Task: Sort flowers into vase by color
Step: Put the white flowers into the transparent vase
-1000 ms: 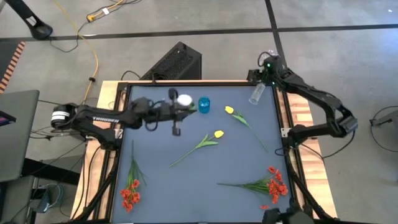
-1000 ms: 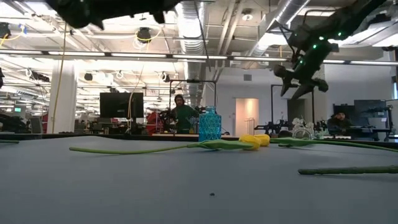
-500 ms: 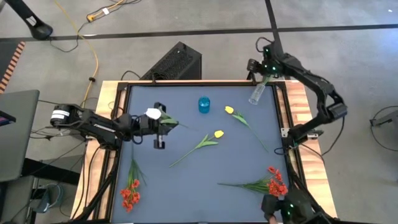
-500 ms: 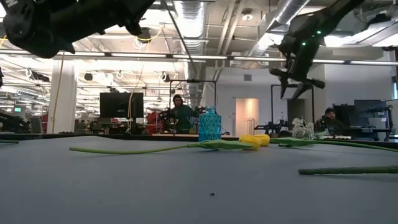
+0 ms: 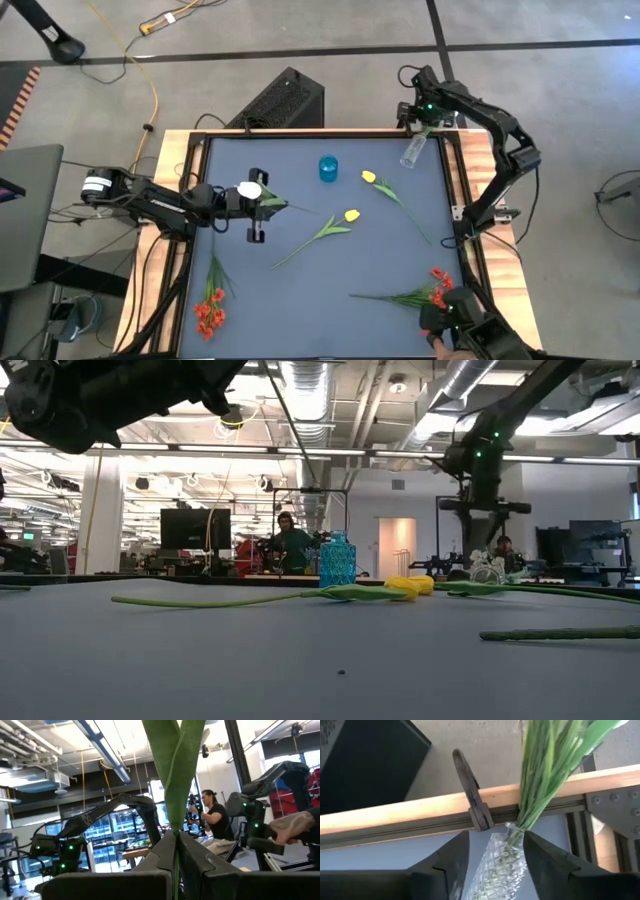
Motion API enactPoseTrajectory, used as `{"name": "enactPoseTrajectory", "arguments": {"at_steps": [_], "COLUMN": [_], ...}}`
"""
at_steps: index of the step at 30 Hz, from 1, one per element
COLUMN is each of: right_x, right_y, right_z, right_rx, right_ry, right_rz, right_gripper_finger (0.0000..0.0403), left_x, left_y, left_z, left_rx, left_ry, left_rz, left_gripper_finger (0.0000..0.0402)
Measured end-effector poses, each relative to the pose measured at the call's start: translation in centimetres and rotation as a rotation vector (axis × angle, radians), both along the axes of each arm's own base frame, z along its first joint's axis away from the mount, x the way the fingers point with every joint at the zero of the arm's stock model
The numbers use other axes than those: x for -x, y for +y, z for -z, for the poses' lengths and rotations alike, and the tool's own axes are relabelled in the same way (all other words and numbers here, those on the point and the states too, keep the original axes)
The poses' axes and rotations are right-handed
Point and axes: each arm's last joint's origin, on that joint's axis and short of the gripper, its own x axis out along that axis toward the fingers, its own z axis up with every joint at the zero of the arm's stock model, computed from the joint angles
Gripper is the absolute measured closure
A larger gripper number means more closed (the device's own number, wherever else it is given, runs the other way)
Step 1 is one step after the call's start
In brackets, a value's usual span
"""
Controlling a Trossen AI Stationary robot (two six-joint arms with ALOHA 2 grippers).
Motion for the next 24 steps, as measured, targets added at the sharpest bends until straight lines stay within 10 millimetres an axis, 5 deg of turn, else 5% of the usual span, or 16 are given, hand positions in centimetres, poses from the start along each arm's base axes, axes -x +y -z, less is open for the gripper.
{"name": "enactPoseTrajectory", "arguments": {"at_steps": [8, 24], "right_x": [0.7, 0.0], "right_y": [-0.3, -1.3], "right_z": [-0.3, 1.8], "right_rx": [0.021, 0.013], "right_ry": [-0.012, 0.055], "right_rz": [0.044, 0.077], "right_gripper_finger": [0.0127, 0.0121], "left_x": [0.0, 0.0], "left_y": [0.1, 0.1], "left_z": [-0.1, -0.1], "left_rx": [-0.021, -0.010], "left_ry": [-0.013, -0.008], "left_rz": [-0.032, -0.045], "left_gripper_finger": [0.0401, 0.0401]}}
